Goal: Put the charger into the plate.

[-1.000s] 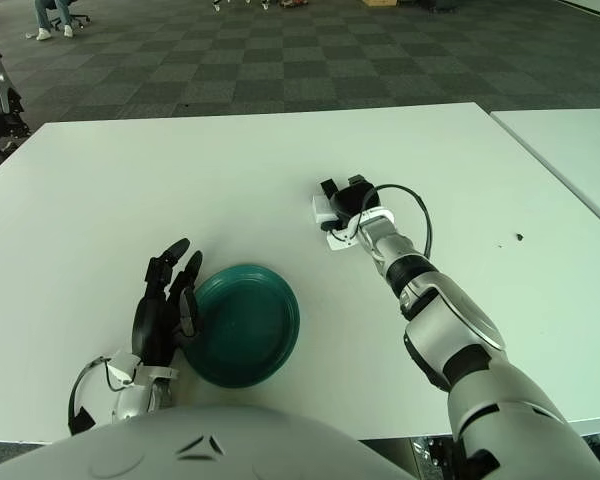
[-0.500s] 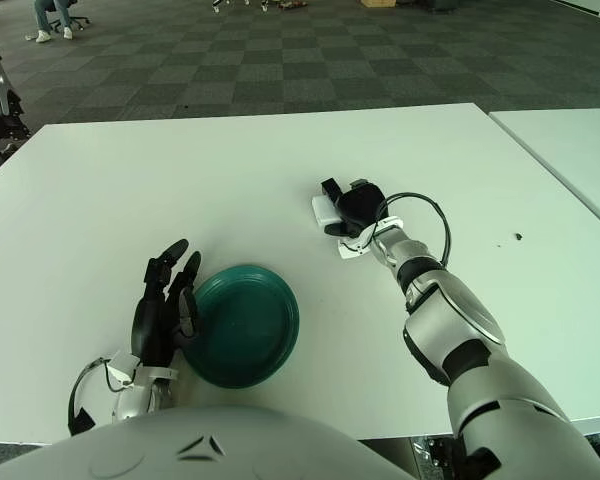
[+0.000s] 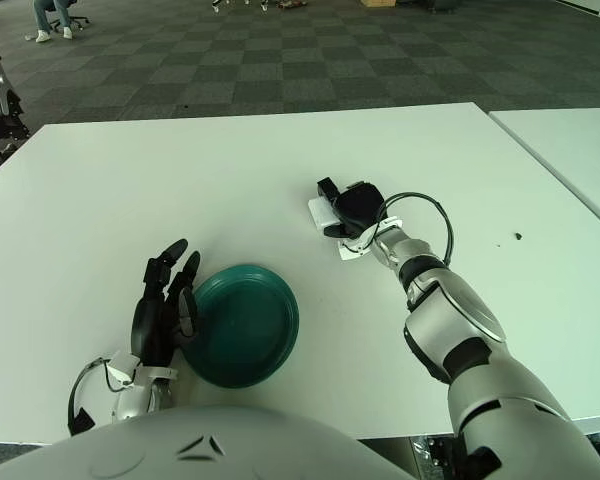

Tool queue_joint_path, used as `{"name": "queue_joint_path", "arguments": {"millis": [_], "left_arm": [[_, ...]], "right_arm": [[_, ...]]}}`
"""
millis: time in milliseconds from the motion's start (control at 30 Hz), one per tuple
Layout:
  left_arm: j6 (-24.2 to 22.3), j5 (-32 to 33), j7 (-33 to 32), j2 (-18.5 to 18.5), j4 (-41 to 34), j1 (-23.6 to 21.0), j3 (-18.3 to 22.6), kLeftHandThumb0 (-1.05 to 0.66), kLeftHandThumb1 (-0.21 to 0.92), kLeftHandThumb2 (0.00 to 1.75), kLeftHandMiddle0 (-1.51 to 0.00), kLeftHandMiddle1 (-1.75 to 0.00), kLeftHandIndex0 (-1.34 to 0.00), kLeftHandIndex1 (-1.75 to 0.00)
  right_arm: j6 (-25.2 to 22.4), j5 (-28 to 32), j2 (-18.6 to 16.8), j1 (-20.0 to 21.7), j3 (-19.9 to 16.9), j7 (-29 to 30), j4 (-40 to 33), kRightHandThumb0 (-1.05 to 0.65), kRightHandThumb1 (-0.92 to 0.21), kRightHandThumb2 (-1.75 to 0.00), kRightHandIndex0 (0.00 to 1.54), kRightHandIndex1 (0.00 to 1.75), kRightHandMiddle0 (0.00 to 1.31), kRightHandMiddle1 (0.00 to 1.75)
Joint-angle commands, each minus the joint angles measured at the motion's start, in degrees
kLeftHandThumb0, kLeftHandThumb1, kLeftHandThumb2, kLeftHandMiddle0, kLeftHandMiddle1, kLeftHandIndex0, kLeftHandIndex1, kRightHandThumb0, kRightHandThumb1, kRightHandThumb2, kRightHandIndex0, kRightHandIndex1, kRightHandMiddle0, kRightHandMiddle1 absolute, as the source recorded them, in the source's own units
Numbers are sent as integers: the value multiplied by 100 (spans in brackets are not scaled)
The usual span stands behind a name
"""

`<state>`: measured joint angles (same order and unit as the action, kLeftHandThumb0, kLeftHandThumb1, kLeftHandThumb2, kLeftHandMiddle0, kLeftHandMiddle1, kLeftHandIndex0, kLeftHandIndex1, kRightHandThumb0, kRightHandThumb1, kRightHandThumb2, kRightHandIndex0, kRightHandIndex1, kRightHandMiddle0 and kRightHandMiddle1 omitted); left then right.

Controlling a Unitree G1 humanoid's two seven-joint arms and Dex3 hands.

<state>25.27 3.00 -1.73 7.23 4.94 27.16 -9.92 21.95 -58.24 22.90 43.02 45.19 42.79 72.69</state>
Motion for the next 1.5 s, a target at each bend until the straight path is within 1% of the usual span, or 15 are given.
{"name": "queue_joint_path", "arguments": {"millis": [0, 200, 300, 400, 567, 633, 733, 867, 933, 967, 1033, 1100, 1233, 1333, 1467], "left_arm": [[-64, 120, -64, 340, 988, -463, 99, -86, 92, 91, -45, 0, 0, -80], [-42, 90, -86, 343, 999, -462, 92, -87, 92, 92, -46, -1, 0, -84], [-44, 112, -76, 344, 994, -458, 97, -87, 92, 92, -47, -2, 0, -87], [-48, 140, -62, 343, 985, -451, 106, -88, 92, 92, -48, -2, 0, -88], [-79, 172, -37, 323, 995, -461, 132, -87, 92, 92, -46, -1, 0, -89], [-98, 176, -31, 314, 995, -465, 137, -86, 92, 92, -45, 0, 0, -89], [-113, 178, -17, 296, 997, -469, 142, -86, 92, 91, -42, 0, 0, -87], [-134, 201, 3, 288, 1004, -476, 151, -85, 92, 91, -41, 0, 0, -86], [-131, 204, 6, 287, 1008, -474, 153, -85, 92, 91, -42, 0, 0, -85], [-129, 200, 5, 287, 1011, -473, 152, -85, 92, 91, -42, 0, 0, -85], [-116, 191, 13, 279, 1022, -475, 149, -84, 92, 91, -42, -1, 0, -85], [-109, 194, 17, 280, 1036, -482, 153, -84, 92, 90, -43, -1, 0, -86], [-97, 198, 7, 293, 1057, -490, 161, -84, 92, 90, -45, -2, 0, -88], [-89, 186, -14, 301, 1078, -506, 166, -85, 92, 90, -46, -2, 0, -89], [-79, 141, -61, 322, 1094, -515, 154, -86, 92, 91, -46, -3, 0, -90]], "right_arm": [[79, -6, -77, -197, 96, -125, 133, -41, -58, -99, 97, 175, 42, 175], [130, 111, -64, -4, 18, -219, -14, -40, -60, -96, 94, 175, 40, 175], [393, 323, 146, 290, -207, -533, -641, -41, -59, -97, 96, 175, 41, 175], [461, 425, 244, 337, -351, -702, -984, -41, -57, -100, 97, 175, 42, 175], [443, 722, 493, 216, -794, -1247, -2156, -42, -54, -103, 98, 175, 44, 175], [411, 870, 514, 132, -986, -1425, -2547, -41, -55, -102, 97, 175, 43, 175], [350, 1158, 480, -11, -1299, -1769, -3267, -42, -52, -106, 99, 175, 46, 175], [4, 1393, 421, -207, -1593, -2453, -4523, -43, -49, -109, 100, 175, 48, 175], [-118, 1411, 411, -293, -1669, -2647, -4841, -43, -49, -110, 100, 175, 48, 175], [-221, 1418, 407, -358, -1716, -2801, -5120, -43, -49, -110, 101, 175, 48, 175], [-459, 1395, 428, -379, -1764, -3369, -5835, -44, -47, -113, 102, 175, 50, 175], [-556, 1333, 470, -351, -1743, -3775, -6206, -44, -45, -115, 102, 175, 51, 175], [-543, 1264, 531, -515, -1692, -4121, -6454, -45, -43, -118, 104, 175, 53, 175], [-600, 1250, 499, -808, -1641, -4509, -7060, -45, -42, -119, 105, 175, 53, 175], [-712, 1177, 357, -1003, -1489, -5089, -7764, -45, -42, -119, 108, 175, 53, 175]]}}
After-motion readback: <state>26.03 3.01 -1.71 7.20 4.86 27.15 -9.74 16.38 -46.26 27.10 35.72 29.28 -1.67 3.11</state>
